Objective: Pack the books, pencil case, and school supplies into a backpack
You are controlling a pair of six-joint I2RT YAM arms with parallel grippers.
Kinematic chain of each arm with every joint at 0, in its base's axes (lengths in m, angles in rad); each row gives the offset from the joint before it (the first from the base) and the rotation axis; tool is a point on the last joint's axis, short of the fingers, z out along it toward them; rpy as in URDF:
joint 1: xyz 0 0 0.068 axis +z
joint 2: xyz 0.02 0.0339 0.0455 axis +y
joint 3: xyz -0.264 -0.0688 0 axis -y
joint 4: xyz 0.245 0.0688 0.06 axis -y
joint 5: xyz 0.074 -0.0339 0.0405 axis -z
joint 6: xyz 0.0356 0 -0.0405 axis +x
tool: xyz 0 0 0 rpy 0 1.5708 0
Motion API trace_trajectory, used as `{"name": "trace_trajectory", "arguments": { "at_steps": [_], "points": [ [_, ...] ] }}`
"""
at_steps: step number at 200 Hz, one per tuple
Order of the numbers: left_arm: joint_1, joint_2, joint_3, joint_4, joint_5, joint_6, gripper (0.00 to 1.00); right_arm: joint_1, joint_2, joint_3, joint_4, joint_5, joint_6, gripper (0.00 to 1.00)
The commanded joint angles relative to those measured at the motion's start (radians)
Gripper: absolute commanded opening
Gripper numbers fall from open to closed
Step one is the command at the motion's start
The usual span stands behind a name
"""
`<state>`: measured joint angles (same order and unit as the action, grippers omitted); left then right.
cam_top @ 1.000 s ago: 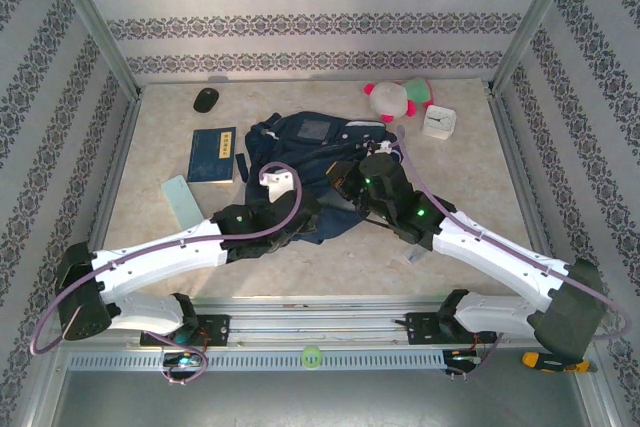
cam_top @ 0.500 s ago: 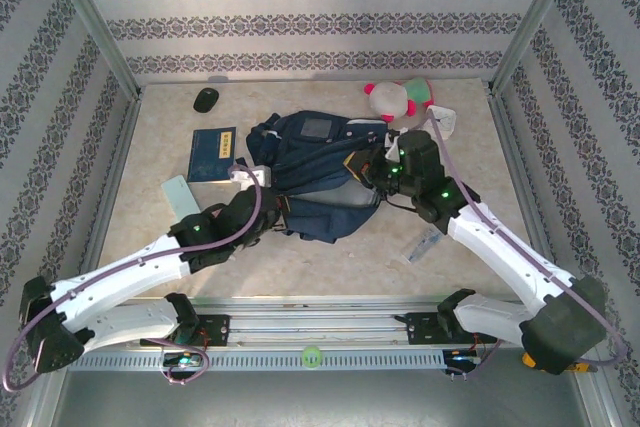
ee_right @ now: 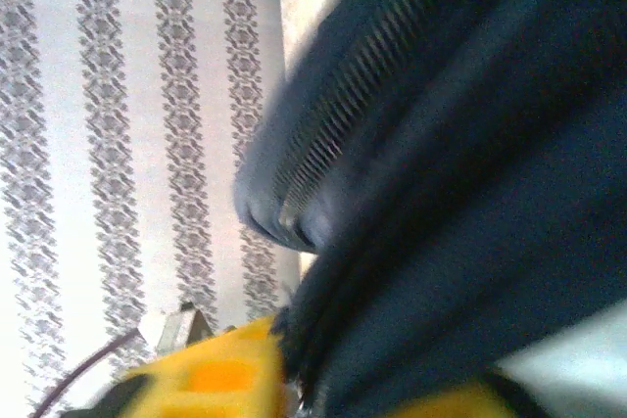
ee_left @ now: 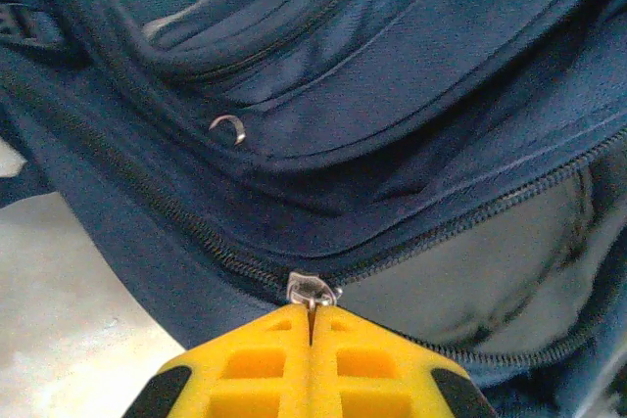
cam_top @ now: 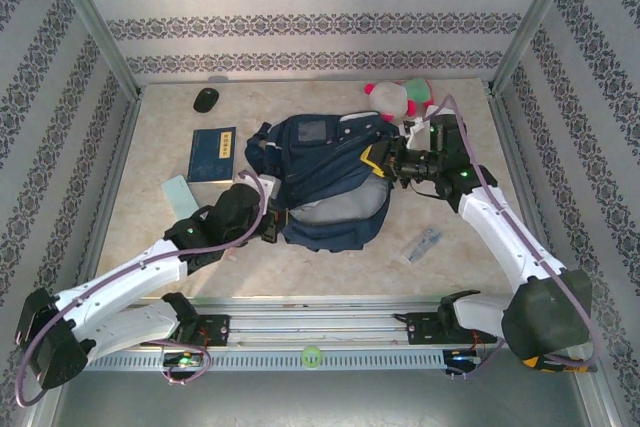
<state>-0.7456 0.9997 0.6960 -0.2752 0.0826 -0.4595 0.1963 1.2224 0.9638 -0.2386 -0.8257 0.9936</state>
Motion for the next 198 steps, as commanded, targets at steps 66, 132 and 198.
{"name": "trace_trajectory", "arguments": {
  "at_steps": [66, 132, 198],
  "points": [
    [0.015, 0.149, -0.115, 0.322, 0.247, 0.111, 0.0, 0.041, -0.299, -0.007, -0.443, 0.376, -0.749, 0.66],
    [0.015, 0.19, -0.173, 0.37, 0.252, 0.113, 0.0, 0.394, -0.348, -0.184, -0.271, 0.44, -1.087, 0.65],
    [0.015, 0.266, -0.226, 0.405, 0.262, 0.046, 0.05, 0.48, -0.263, -0.272, -0.042, 0.47, -1.044, 0.65]
  ]
}}
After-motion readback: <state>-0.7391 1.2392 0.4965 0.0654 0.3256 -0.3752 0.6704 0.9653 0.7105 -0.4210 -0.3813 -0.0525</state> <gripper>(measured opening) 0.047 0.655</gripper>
